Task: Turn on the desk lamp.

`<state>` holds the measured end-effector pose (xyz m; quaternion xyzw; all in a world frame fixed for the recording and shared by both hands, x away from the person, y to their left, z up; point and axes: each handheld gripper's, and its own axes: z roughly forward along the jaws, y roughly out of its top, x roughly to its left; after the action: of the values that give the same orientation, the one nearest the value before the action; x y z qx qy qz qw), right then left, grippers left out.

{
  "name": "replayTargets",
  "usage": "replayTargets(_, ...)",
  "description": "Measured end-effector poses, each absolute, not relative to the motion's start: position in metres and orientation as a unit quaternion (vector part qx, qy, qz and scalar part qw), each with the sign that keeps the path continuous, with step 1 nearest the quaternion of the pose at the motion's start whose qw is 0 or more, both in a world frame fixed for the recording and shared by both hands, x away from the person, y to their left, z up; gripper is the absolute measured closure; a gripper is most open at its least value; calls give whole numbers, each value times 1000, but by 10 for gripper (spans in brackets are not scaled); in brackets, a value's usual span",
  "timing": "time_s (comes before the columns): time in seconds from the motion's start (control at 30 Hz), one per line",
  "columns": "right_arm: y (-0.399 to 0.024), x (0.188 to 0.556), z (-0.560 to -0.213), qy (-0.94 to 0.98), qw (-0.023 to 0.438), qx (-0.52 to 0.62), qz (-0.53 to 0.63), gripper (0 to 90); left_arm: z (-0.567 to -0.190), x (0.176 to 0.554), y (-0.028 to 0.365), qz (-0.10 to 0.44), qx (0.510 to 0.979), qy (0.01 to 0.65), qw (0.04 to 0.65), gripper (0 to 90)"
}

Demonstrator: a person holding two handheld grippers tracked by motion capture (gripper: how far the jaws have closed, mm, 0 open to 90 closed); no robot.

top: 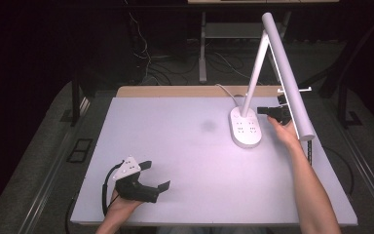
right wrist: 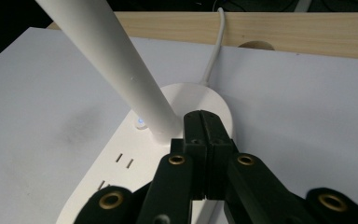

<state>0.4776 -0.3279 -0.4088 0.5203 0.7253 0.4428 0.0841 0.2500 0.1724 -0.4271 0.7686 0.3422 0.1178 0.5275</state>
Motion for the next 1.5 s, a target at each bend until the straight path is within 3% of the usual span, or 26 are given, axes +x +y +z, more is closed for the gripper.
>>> replayTargets(0.57, -328, 447, -381, 740, 91, 496, 445, 894, -426, 249, 171, 118, 769, 337, 530, 0)
replayTargets(0.9, -323, 418, -373, 737, 79, 495, 453, 764, -425, 249, 171, 117, 767, 338, 533, 0)
replayTargets(0.97, -321, 409, -370, 735, 80, 498, 454, 648, -425, 249, 171, 118, 767, 337, 533, 0)
replayTargets(1.03, -321, 406, -369, 731, 75, 499, 459, 609, -425, 248, 171, 119, 767, 335, 534, 0)
replayTargets(1.07, -321, 400, -368, 726, 74, 499, 468, 509, -424, 248, 171, 119, 767, 334, 534, 0)
replayTargets(1.13, -320, 396, -367, 722, 74, 498, 475, 467, -424, 248, 171, 118, 767, 333, 535, 0)
replayTargets(1.2, -318, 390, -365, 720, 75, 496, 479, 366, -424, 248, 171, 117, 767, 333, 536, 0)
replayTargets(1.23, -317, 387, -364, 721, 78, 495, 479, 308, -424, 248, 171, 117, 767, 333, 536, 0)
replayTargets(1.27, -313, 380, -362, 722, 78, 490, 482, 188, -424, 248, 171, 116, 767, 332, 536, 0)
replayTargets(1.4, -306, 363, -359, 734, 86, 470, 484, 53, -424, 248, 170, 115, 768, 330, 536, 0)
replayTargets(1.5, -301, 353, -360, 739, 88, 461, 483, 2, -424, 248, 170, 115, 769, 330, 536, 0)
